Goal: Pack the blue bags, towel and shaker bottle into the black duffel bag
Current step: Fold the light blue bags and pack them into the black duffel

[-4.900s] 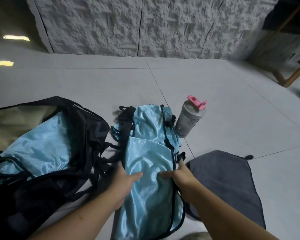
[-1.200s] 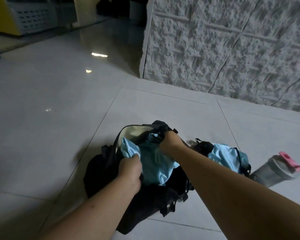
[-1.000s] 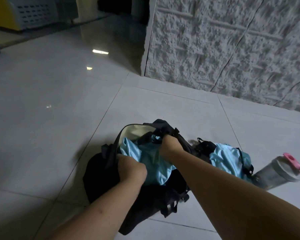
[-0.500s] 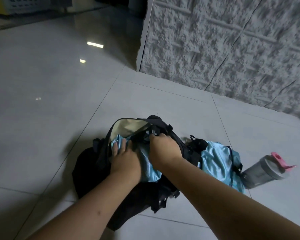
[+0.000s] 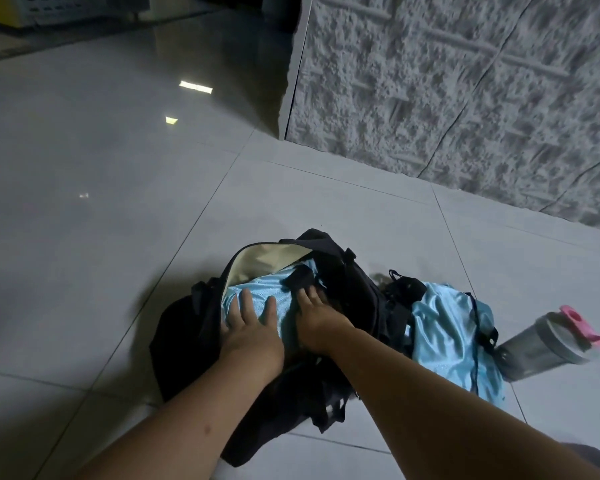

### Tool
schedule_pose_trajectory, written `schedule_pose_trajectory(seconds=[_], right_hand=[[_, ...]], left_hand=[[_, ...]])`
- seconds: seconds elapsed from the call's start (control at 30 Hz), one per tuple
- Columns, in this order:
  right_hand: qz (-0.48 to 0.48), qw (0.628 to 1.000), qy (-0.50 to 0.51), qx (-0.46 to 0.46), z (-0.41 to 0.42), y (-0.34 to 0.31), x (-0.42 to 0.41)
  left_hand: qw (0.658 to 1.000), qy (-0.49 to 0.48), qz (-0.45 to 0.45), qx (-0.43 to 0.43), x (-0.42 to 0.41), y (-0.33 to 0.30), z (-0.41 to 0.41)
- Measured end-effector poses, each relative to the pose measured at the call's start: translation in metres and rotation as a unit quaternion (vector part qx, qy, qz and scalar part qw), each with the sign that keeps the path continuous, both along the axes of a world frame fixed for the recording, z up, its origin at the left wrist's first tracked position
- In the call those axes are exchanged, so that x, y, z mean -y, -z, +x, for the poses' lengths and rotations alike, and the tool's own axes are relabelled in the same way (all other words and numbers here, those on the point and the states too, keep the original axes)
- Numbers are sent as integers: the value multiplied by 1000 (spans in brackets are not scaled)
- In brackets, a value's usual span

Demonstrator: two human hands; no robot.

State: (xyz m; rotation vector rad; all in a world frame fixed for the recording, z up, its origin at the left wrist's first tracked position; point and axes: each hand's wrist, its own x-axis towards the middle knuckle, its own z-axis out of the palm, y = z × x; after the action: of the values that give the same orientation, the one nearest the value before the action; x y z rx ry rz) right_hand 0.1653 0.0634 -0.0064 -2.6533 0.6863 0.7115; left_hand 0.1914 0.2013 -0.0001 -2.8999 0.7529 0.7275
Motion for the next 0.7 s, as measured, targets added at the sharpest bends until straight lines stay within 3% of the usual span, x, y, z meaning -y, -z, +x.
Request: schedule_pose_trajectory(seconds=[0.17, 0.3, 0.4, 0.53, 0.6, 0.7], right_hand=[[-26, 1000, -6, 5, -4, -11, -1], [15, 982, 45, 183, -24, -41, -9], [87, 936, 110, 324, -59, -69, 2], [95, 874, 226, 419, -114, -84, 40], [101, 858, 280, 419, -146, -77, 68], [86, 860, 355, 356, -195, -51, 111]], left_hand=[[999, 14, 37, -2, 9, -13, 0], [998, 40, 42, 33, 17, -43, -7], [988, 98, -63, 103, 28, -63, -28], [934, 166, -272, 159, 58, -83, -72], [907, 205, -349, 116, 82, -85, -99], [902, 205, -380, -18, 123, -67, -135]])
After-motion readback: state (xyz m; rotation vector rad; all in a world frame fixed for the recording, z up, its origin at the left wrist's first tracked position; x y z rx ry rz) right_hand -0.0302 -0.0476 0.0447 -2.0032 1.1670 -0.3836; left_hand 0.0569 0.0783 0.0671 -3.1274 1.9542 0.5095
